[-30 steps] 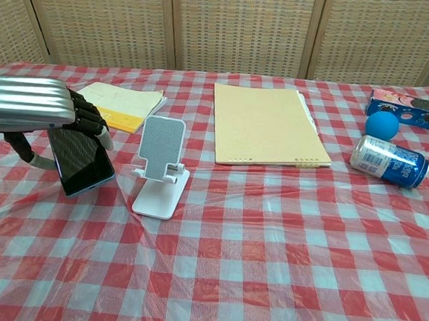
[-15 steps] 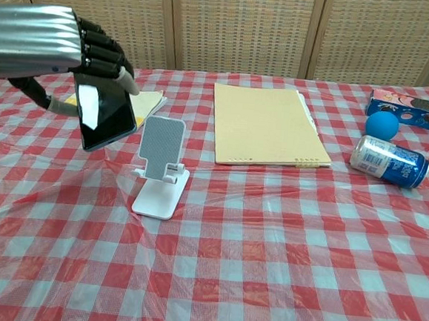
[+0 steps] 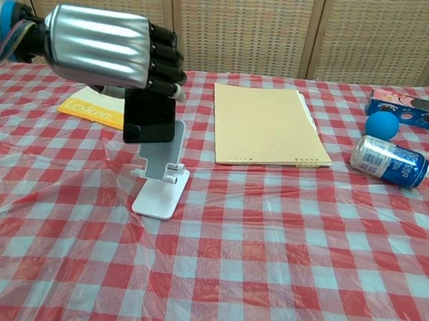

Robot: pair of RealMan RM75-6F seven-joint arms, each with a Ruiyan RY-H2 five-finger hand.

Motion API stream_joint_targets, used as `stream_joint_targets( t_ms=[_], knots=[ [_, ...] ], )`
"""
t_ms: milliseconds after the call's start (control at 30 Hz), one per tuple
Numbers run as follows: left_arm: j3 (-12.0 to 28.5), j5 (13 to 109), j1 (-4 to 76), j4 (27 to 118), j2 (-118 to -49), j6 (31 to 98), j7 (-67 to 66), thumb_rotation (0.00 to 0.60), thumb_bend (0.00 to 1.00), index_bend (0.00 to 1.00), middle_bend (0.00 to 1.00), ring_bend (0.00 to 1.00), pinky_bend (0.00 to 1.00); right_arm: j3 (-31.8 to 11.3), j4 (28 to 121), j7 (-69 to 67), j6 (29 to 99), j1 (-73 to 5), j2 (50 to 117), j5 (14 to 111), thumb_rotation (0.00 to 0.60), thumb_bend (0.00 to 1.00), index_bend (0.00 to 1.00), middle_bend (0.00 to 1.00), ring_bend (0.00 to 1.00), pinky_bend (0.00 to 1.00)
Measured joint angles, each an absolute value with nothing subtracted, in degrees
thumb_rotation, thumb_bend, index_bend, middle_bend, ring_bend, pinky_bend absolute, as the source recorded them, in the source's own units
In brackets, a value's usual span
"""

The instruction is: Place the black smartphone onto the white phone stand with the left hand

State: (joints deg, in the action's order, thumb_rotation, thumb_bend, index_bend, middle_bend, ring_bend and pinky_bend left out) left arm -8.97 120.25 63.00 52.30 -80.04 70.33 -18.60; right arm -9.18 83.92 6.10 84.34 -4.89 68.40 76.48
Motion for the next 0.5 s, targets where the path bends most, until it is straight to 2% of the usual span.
stream_joint_targets(
  t_ms=[500],
  knots=[
    [-10.0,124.3,66.5,52.1,-81.3,68.3,-23.5,0.600,0.33,0.47,0.35,0.38,0.29,-9.0,83.7,5.2,83.6,-5.0,68.2,76.3,0.600,0.00,0.04,0.00,0.00,0.00]
  ],
)
